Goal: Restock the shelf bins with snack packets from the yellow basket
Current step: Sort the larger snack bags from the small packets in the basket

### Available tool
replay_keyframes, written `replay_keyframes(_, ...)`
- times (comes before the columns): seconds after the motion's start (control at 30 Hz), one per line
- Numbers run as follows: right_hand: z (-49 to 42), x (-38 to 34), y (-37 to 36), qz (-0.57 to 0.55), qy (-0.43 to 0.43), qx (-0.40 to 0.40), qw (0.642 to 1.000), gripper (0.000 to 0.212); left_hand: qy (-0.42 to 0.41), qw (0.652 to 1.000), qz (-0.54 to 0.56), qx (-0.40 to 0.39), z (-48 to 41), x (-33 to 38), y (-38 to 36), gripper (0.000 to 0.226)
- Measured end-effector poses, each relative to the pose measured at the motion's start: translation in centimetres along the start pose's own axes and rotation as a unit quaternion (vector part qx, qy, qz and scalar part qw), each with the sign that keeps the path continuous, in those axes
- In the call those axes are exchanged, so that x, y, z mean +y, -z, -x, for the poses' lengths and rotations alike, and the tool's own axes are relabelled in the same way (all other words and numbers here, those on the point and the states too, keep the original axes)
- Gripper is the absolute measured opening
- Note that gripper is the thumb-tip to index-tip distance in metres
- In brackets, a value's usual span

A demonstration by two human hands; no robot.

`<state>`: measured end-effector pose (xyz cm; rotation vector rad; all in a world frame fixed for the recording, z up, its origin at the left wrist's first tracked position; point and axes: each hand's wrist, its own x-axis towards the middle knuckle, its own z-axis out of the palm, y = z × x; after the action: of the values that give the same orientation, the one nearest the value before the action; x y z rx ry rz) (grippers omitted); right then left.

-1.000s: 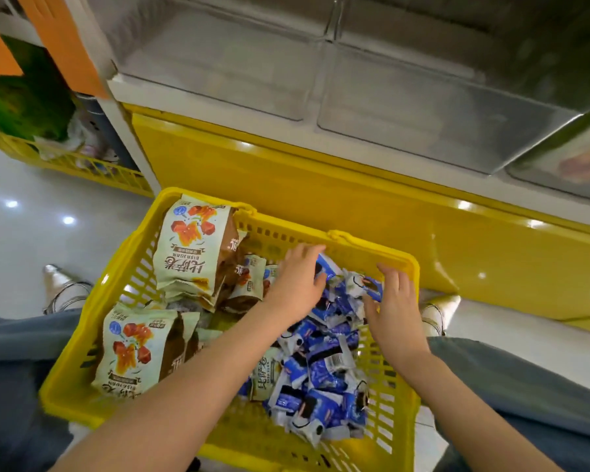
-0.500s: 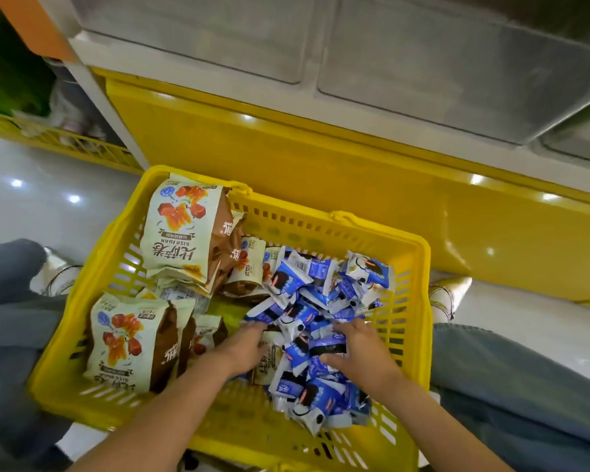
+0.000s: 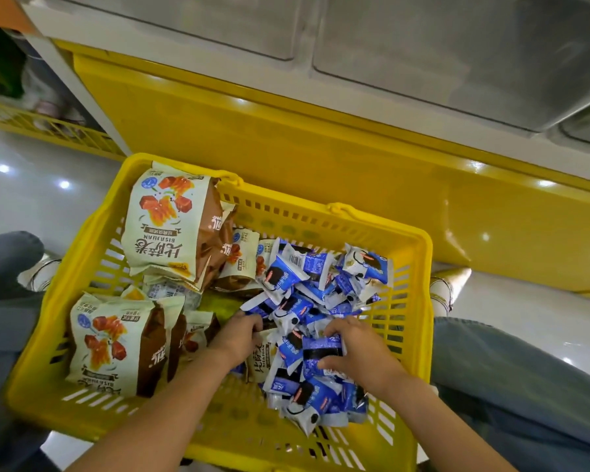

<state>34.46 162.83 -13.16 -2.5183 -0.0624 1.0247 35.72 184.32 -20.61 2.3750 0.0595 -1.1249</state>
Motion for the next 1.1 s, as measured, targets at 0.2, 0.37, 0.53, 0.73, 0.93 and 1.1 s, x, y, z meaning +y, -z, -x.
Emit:
replay_keyframes(0.2, -0.2, 0.2, 0.6, 0.037, -0.008, 0.088, 0.995, 0.049, -0.054, 0.996, -0.071, 0.021, 1.6, 1.0, 1.8, 0.014)
replay_keyframes(0.37, -0.3, -1.1, 0.5, 0.149, -0.016, 0.102, 0.983, 0.052, -0.132, 0.969, -0.19, 0.082, 6.1, 3.8, 4.4, 0.008)
replay_keyframes(0.53, 1.5, -2.6, 1.0, 0.017, 0.081, 0.119, 0.989, 0.076, -0.221, 0.925, -0.27, 0.151, 10.5, 5.6, 7.9, 0.019)
replay_keyframes(0.73, 4.7, -7.0, 1.5, -0.092, 0.197, 0.057, 0.974, 0.095, -0.394, 0.855, -0.283, 0.183, 15.1, 6.3, 11.4, 0.013)
replay_keyframes(0.93, 5.9, -10.3, 2.2, -0.159, 0.154, 0.105, 0.97, 0.069, -0.355, 0.871, -0.126, 0.315, 17.9, 4.7, 13.6, 0.025)
replay_keyframes(1.1, 4.9, -13.3, 4.1, -0.226, 0.091, 0.151, 0.958, 0.061, -0.153, 0.878, -0.013, 0.453, 16.3, -2.7, 16.3, 0.026)
